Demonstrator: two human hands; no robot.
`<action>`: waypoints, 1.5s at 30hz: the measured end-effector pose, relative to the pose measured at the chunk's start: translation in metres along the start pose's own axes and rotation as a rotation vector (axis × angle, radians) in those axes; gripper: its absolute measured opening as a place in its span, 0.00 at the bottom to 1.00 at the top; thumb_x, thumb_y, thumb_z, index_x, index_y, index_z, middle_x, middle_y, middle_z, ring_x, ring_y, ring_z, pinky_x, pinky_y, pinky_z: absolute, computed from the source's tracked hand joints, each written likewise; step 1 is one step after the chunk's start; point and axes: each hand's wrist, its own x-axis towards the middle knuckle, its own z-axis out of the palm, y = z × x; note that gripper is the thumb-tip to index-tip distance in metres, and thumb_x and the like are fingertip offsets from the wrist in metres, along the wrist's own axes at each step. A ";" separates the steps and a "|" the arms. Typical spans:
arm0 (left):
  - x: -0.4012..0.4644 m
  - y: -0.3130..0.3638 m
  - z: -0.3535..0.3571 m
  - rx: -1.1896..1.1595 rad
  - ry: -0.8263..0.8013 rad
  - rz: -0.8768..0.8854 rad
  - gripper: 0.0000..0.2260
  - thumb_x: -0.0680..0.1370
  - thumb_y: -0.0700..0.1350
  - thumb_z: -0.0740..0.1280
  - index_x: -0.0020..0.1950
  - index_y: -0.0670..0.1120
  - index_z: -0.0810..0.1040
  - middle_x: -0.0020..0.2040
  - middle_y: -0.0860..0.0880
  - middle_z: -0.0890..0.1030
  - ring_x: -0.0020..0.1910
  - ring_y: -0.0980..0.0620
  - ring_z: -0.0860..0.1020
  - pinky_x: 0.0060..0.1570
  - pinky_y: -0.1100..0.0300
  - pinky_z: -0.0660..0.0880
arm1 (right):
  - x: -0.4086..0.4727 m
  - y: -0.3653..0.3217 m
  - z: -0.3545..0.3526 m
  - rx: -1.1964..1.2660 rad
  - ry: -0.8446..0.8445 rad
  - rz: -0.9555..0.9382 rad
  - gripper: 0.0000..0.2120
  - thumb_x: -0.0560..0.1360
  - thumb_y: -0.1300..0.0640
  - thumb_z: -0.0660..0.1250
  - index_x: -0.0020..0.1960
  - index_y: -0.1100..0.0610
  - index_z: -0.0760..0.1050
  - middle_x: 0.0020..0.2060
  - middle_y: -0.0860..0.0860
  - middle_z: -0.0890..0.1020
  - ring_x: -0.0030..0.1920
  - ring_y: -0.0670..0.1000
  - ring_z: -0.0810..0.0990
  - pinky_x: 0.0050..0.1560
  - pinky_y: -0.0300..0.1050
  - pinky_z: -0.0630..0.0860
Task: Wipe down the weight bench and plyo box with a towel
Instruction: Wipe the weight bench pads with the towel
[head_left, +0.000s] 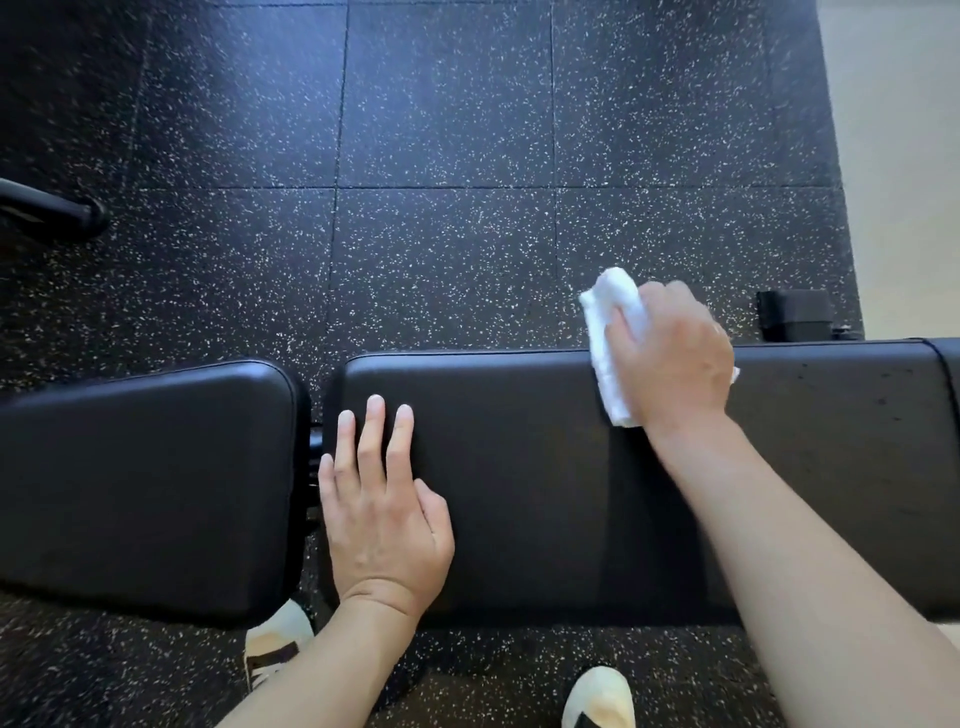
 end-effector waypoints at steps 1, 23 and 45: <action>0.000 0.000 0.000 0.000 -0.003 -0.002 0.32 0.76 0.47 0.57 0.82 0.45 0.65 0.84 0.44 0.61 0.84 0.37 0.58 0.76 0.33 0.62 | 0.000 -0.009 0.001 -0.013 0.005 0.005 0.21 0.81 0.42 0.56 0.44 0.59 0.74 0.41 0.58 0.77 0.39 0.63 0.78 0.38 0.51 0.66; 0.004 0.000 -0.001 -0.007 0.000 -0.006 0.33 0.76 0.47 0.58 0.83 0.46 0.64 0.84 0.44 0.61 0.84 0.38 0.58 0.77 0.34 0.62 | -0.058 -0.006 -0.006 0.132 0.156 -0.134 0.08 0.80 0.53 0.69 0.49 0.58 0.78 0.43 0.55 0.78 0.39 0.60 0.77 0.39 0.56 0.72; 0.000 -0.003 0.003 0.009 0.038 0.007 0.32 0.76 0.46 0.58 0.82 0.45 0.65 0.84 0.43 0.61 0.83 0.37 0.58 0.77 0.35 0.61 | -0.111 -0.075 -0.003 0.263 -0.008 -0.299 0.07 0.78 0.54 0.70 0.51 0.57 0.81 0.42 0.52 0.78 0.38 0.56 0.75 0.38 0.53 0.71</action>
